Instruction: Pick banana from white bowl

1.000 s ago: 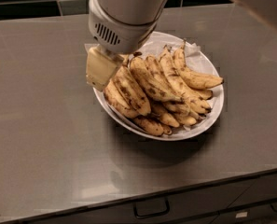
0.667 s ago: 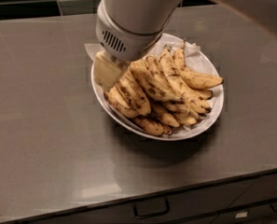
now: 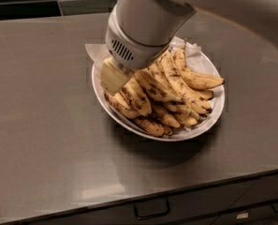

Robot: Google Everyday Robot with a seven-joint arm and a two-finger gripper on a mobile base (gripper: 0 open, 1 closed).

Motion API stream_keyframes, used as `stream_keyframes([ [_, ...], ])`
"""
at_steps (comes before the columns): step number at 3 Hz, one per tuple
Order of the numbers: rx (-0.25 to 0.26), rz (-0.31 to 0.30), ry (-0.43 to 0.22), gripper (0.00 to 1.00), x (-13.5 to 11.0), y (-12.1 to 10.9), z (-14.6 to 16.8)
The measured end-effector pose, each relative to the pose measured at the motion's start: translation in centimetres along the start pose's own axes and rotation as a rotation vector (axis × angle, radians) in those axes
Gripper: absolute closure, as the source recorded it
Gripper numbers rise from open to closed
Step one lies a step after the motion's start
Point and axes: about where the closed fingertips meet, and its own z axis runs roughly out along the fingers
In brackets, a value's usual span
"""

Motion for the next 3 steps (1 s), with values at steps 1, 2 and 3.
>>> stream_keyframes([
  [1,-0.015,0.012,-0.001,0.43,0.1,-0.2,1.0],
  [2,-0.025,0.017,0.006,0.45,0.1,-0.3,1.8],
  [3,-0.029,0.024,0.015,0.51,0.2,-0.4,2.3],
])
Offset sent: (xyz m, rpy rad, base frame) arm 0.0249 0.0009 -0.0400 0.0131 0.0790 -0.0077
